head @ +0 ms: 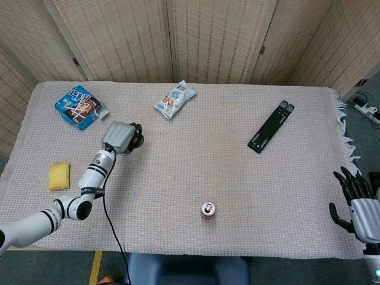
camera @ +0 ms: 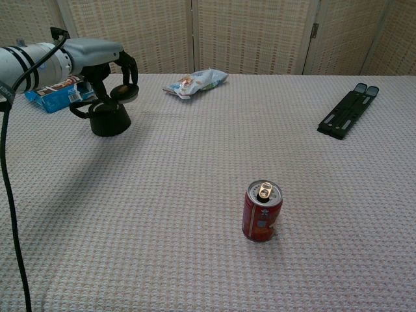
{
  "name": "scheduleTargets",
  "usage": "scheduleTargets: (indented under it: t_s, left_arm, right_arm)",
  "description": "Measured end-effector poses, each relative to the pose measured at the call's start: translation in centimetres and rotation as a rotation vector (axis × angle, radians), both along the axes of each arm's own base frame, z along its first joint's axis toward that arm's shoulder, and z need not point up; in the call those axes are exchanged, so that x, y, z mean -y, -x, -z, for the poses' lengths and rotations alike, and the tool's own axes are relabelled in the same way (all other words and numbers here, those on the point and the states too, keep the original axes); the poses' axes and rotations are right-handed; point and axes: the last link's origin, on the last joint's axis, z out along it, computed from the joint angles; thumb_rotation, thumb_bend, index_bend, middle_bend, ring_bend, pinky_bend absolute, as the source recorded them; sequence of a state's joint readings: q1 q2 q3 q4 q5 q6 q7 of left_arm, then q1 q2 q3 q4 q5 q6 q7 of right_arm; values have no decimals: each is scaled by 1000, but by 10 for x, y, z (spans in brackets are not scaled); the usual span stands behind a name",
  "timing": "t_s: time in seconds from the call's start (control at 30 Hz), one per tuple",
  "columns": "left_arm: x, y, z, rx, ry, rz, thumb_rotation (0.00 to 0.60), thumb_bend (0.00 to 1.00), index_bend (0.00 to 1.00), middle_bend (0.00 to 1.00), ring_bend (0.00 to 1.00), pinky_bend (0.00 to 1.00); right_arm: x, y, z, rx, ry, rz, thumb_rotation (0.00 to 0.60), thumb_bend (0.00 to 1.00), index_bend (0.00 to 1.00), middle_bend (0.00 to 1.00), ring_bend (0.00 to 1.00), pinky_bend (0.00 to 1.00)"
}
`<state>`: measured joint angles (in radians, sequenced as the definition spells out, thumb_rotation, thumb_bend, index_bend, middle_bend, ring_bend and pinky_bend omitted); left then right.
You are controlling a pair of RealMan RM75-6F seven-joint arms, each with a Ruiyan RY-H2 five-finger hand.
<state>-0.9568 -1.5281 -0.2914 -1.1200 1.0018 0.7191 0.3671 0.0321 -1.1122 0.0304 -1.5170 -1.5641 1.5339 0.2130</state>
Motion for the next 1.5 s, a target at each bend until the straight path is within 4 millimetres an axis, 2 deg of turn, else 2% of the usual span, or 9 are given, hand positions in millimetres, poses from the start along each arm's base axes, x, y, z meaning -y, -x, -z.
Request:
scheduleTargets:
  t_s: [0.37, 0.87, 1.13, 1.27, 1.5]
  left_arm:
    - [-31, 9, 6, -71, -38, -124, 600, 250, 460, 468, 817, 761]
    - [-40, 21, 7, -134, -50, -181, 600, 249, 425, 464, 807, 760]
    - [-41, 21, 8, -138, -43, -203, 600, 249, 311, 391, 786, 760]
    - [-39, 21, 9, -141, -34, -207, 600, 250, 217, 312, 767, 760]
    - [-40, 18, 9, -143, -30, -209, 600, 249, 109, 198, 733, 760]
  right_arm:
    - [-2, 3, -1, 2, 8, 18, 600, 519, 0, 31, 86, 0]
    - [-2, 3, 1, 3, 5, 24, 600, 519, 0, 31, 86, 0]
    - [-2, 3, 1, 3, 4, 25, 600, 519, 0, 32, 86, 0]
    - [-2, 3, 1, 4, 5, 26, 600, 519, 0, 32, 86, 0]
    - [-2, 4, 1, 4, 6, 28, 600, 519, 0, 33, 86, 0]
